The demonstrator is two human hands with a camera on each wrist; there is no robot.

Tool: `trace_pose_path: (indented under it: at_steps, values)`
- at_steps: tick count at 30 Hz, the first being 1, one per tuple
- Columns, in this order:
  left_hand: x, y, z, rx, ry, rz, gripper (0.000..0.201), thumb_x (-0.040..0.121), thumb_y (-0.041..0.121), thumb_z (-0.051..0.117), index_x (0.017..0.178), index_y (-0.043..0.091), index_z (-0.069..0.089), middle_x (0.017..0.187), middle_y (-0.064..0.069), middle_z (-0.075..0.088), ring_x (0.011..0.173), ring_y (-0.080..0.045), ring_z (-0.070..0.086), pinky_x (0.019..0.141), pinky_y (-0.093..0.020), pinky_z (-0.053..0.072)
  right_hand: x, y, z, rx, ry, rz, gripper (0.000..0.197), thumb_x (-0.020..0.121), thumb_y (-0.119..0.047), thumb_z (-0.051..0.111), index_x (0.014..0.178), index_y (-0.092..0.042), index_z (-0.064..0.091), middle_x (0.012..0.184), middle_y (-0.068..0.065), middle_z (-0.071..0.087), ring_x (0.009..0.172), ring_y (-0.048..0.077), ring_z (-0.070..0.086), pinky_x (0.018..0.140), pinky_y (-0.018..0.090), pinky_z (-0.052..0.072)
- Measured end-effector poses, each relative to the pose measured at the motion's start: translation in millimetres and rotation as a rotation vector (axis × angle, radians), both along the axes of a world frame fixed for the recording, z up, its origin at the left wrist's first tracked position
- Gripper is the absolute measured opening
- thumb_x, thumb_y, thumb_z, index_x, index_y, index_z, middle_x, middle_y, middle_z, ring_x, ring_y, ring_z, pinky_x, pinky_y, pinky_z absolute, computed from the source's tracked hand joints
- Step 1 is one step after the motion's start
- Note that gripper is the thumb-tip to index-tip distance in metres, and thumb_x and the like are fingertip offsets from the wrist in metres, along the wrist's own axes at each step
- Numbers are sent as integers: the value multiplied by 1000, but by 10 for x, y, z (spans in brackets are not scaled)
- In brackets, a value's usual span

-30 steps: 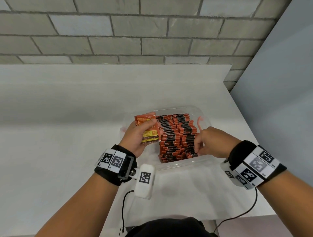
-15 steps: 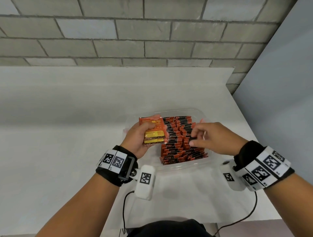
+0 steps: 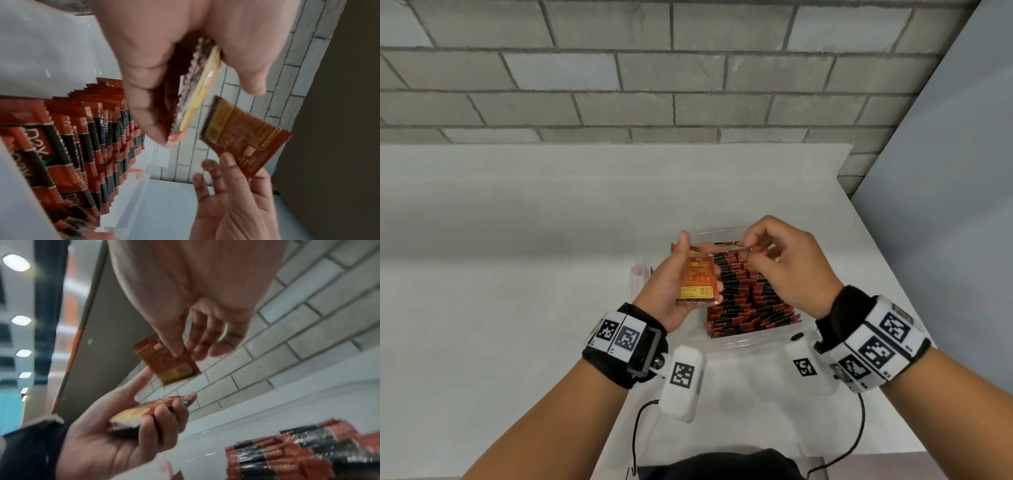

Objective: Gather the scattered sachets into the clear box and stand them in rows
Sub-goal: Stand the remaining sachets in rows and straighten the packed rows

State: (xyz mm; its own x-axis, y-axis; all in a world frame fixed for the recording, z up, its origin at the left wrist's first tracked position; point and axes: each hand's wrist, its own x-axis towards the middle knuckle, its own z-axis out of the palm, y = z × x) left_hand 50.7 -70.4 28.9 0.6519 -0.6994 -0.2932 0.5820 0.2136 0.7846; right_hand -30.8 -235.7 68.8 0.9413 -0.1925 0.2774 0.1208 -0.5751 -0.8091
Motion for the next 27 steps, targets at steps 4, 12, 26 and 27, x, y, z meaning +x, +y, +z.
trace_pose_path:
  at_steps: [4, 12, 26, 27]
  values:
    - [14, 1, 22, -43, -9, 84, 34, 82, 26, 59, 111, 9, 63, 97, -14, 70, 79, -25, 69, 66, -36, 58, -4, 24, -83, -259, -28, 83, 11, 80, -4, 71, 82, -15, 70, 101, -8, 54, 100, 9, 45, 86, 11, 36]
    - [66, -12, 10, -17, -112, 106, 31, 86, -7, 55, 111, 11, 62, 96, -11, 72, 84, -24, 71, 73, -37, 59, 14, 55, -46, 54, 171, -108, 35, 89, -22, 64, 122, -25, 51, 110, -9, 54, 95, 4, 55, 74, 15, 42]
    - [42, -57, -2, -5, -197, -8, 36, 78, 4, 65, 114, 7, 62, 96, -17, 71, 85, -30, 69, 70, -38, 58, 109, 91, -57, 148, 197, -102, 23, 90, -5, 58, 99, -25, 63, 87, 4, 66, 73, 15, 64, 66, 25, 55]
    - [47, -49, 0, -10, -188, -14, 39, 76, 3, 66, 115, 9, 62, 96, -15, 71, 86, -30, 69, 70, -38, 58, 121, 90, -35, 121, 178, -99, 25, 91, -2, 54, 97, -24, 65, 91, 3, 63, 76, 10, 61, 64, 16, 51]
